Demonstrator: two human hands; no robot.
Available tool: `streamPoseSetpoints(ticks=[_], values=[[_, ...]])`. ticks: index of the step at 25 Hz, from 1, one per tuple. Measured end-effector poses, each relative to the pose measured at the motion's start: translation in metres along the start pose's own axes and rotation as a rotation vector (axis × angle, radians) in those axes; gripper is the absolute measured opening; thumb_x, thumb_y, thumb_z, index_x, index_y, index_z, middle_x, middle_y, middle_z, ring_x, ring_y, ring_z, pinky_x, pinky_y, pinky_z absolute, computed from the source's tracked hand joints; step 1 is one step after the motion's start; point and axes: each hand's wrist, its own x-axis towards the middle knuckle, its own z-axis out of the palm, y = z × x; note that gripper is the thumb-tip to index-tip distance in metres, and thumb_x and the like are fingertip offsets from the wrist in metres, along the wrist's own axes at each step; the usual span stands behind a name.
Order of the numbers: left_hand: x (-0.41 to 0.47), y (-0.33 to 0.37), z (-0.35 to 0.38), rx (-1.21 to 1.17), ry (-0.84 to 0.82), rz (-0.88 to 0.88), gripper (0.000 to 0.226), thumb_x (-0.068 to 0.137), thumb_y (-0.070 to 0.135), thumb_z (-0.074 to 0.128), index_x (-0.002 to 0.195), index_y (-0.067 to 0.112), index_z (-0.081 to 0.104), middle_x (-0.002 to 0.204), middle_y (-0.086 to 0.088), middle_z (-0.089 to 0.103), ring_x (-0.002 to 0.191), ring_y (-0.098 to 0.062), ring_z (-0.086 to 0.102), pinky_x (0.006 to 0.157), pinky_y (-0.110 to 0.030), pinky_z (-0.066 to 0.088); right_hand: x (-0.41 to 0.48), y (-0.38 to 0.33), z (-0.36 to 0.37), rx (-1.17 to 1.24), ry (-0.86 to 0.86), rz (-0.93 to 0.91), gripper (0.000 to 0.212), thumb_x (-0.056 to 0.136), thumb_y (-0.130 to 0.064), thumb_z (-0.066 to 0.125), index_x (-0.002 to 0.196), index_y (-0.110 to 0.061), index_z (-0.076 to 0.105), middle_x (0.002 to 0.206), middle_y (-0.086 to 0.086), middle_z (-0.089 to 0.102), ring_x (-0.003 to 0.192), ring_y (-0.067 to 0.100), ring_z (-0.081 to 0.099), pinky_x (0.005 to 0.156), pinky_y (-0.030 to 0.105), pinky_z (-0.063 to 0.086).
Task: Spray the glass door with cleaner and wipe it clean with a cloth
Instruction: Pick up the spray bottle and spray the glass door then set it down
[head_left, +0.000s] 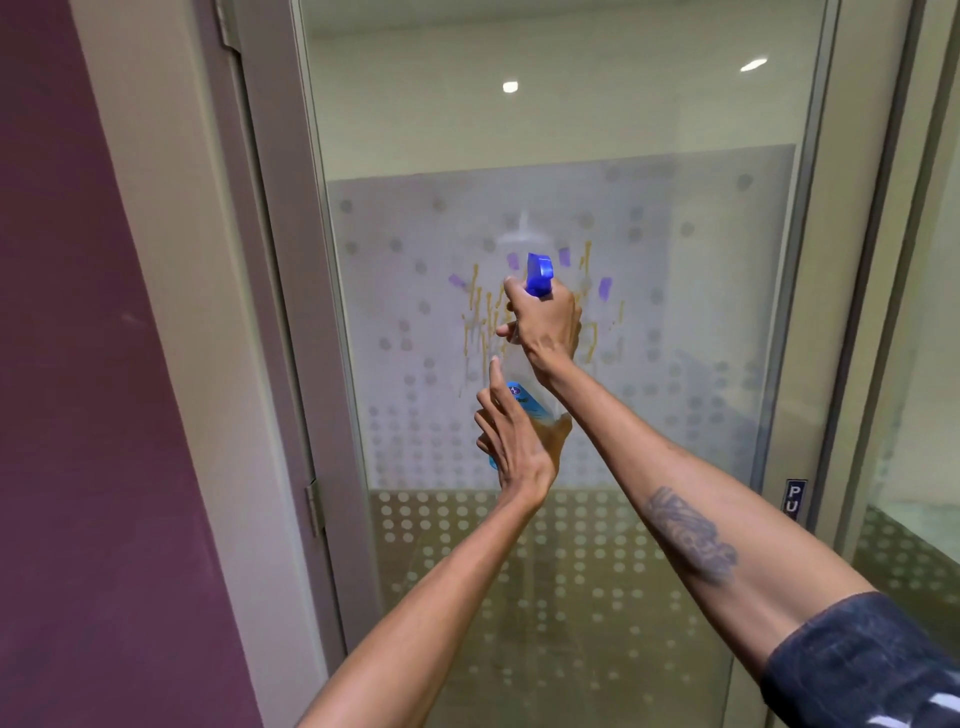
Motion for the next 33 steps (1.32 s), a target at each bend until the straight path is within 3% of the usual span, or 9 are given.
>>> streamPoseSetpoints(ticks=[3, 6, 10, 15, 17, 20, 25, 30, 33], values=[[0.002, -0.009, -0.010, 0.015, -0.006, 0.009, 0.119, 0.073, 0.043, 0.078, 0.160, 0.030, -0.001, 0.136, -0.006, 0.034, 0.115, -0.030, 0.041, 0.089, -0.048, 0.042, -0.007, 0.000, 0.011, -0.050, 0.015, -0.006, 0.030, 0.087, -0.032, 0.059, 0.068, -0.010, 0.052, 0.057, 0.011, 0.063, 0.048, 0.011, 0.072, 0.068, 0.041, 0.057], [0.004, -0.019, -0.021, 0.016, 0.005, -0.009, 0.118, 0.075, 0.041, 0.078, 0.161, 0.027, 0.000, 0.139, -0.008, 0.033, 0.117, -0.031, 0.041, 0.092, -0.047, 0.041, -0.015, 0.001, 0.026, 0.009, -0.040, -0.006, 0.036, 0.088, -0.034, 0.063, 0.083, 0.002, 0.060, 0.074, 0.017, 0.073, 0.049, 0.013, 0.073, 0.069, 0.047, 0.059], [0.005, -0.032, -0.033, 0.022, 0.024, -0.044, 0.119, 0.074, 0.042, 0.081, 0.161, 0.026, 0.001, 0.138, -0.008, 0.034, 0.117, -0.030, 0.042, 0.093, -0.047, 0.042, -0.025, 0.001, 0.044, 0.028, -0.117, -0.011, 0.035, 0.086, -0.034, 0.064, 0.088, 0.000, 0.060, 0.084, 0.019, 0.074, 0.050, 0.016, 0.074, 0.072, 0.051, 0.060], [0.009, -0.051, -0.043, -0.015, 0.042, -0.044, 0.118, 0.074, 0.042, 0.081, 0.161, 0.028, 0.003, 0.133, -0.007, 0.035, 0.112, -0.028, 0.044, 0.085, -0.040, 0.039, -0.035, 0.002, 0.065, -0.037, -0.117, -0.009, 0.029, 0.087, -0.034, 0.061, 0.068, -0.015, 0.050, 0.061, 0.006, 0.062, 0.046, 0.010, 0.072, 0.059, 0.034, 0.048], [0.009, -0.054, -0.044, -0.020, 0.044, -0.042, 0.118, 0.073, 0.041, 0.081, 0.161, 0.029, 0.003, 0.132, -0.007, 0.035, 0.110, -0.027, 0.044, 0.086, -0.041, 0.040, -0.036, 0.005, 0.067, -0.021, -0.118, 0.002, 0.031, 0.088, -0.034, 0.061, 0.069, -0.011, 0.053, 0.061, 0.007, 0.066, 0.046, 0.009, 0.072, 0.059, 0.031, 0.047], [0.011, -0.060, -0.046, -0.008, 0.031, -0.043, 0.119, 0.072, 0.042, 0.081, 0.161, 0.030, 0.002, 0.130, -0.008, 0.037, 0.108, -0.027, 0.044, 0.088, -0.046, 0.043, -0.039, 0.009, 0.066, 0.008, -0.122, 0.006, 0.038, 0.087, -0.039, 0.066, 0.083, -0.002, 0.059, 0.064, 0.005, 0.066, 0.048, 0.010, 0.072, 0.063, 0.036, 0.053], [0.003, -0.060, -0.039, -0.039, -0.015, -0.026, 0.124, 0.069, 0.047, 0.083, 0.161, 0.029, 0.002, 0.134, -0.008, 0.034, 0.109, -0.025, 0.043, 0.089, -0.046, 0.043, -0.046, 0.016, 0.052, -0.005, -0.072, -0.007, 0.038, 0.088, -0.045, 0.067, 0.092, -0.009, 0.056, 0.084, 0.013, 0.072, 0.053, 0.013, 0.074, 0.078, 0.053, 0.060], [-0.015, -0.047, -0.026, -0.131, -0.034, -0.014, 0.120, 0.059, 0.069, 0.056, 0.161, 0.030, 0.006, 0.130, -0.005, 0.036, 0.107, -0.025, 0.042, 0.087, -0.044, 0.041, -0.051, 0.021, 0.025, -0.042, -0.017, -0.020, 0.031, 0.089, -0.042, 0.067, 0.086, -0.015, 0.053, 0.069, 0.000, 0.062, 0.064, 0.022, 0.076, 0.078, 0.050, 0.058], [-0.025, -0.031, -0.014, -0.150, -0.029, -0.016, 0.117, 0.057, 0.070, 0.047, 0.160, 0.029, 0.010, 0.129, -0.006, 0.037, 0.108, -0.028, 0.043, 0.087, -0.046, 0.040, -0.050, 0.022, 0.001, -0.096, 0.016, -0.032, 0.026, 0.090, -0.041, 0.066, 0.080, -0.022, 0.050, 0.076, 0.006, 0.067, 0.074, 0.027, 0.073, 0.073, 0.041, 0.054]])
